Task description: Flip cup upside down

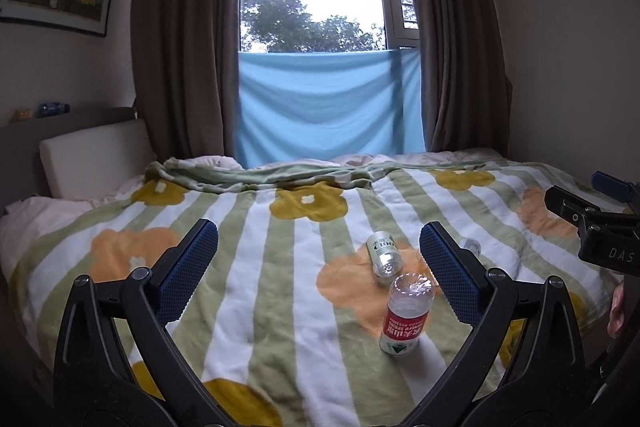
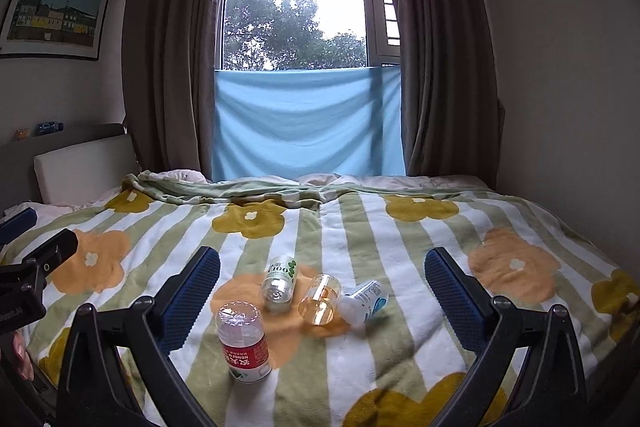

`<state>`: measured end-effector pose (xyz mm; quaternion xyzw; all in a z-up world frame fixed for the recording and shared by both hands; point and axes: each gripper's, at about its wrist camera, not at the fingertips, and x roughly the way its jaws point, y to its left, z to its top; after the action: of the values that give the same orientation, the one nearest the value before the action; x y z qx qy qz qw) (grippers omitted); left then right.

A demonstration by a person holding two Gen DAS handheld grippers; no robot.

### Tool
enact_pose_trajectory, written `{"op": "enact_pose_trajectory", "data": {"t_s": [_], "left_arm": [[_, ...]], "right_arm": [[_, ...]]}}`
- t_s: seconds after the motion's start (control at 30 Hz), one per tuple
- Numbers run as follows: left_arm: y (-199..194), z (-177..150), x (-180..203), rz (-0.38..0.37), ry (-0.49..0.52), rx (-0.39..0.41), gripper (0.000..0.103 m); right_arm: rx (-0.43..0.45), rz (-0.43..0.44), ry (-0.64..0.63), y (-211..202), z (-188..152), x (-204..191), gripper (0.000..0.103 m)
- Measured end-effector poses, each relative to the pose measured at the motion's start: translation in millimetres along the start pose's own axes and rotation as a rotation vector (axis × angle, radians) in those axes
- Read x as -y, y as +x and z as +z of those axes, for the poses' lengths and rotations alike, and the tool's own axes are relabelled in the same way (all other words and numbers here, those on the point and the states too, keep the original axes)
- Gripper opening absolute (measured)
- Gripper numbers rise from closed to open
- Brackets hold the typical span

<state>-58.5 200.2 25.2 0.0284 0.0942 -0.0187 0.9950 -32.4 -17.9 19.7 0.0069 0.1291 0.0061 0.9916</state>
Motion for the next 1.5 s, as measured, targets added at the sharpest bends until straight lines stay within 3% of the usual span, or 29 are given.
{"op": "enact_pose_trajectory", "data": {"t_s": [1.5], "left_arm": [[11, -11, -4, -0.004, -0.029, -0.047, 0.101]], "right_arm": [[-0.017, -0.002, -0.013, 7, -10, -3, 0.102]]}}
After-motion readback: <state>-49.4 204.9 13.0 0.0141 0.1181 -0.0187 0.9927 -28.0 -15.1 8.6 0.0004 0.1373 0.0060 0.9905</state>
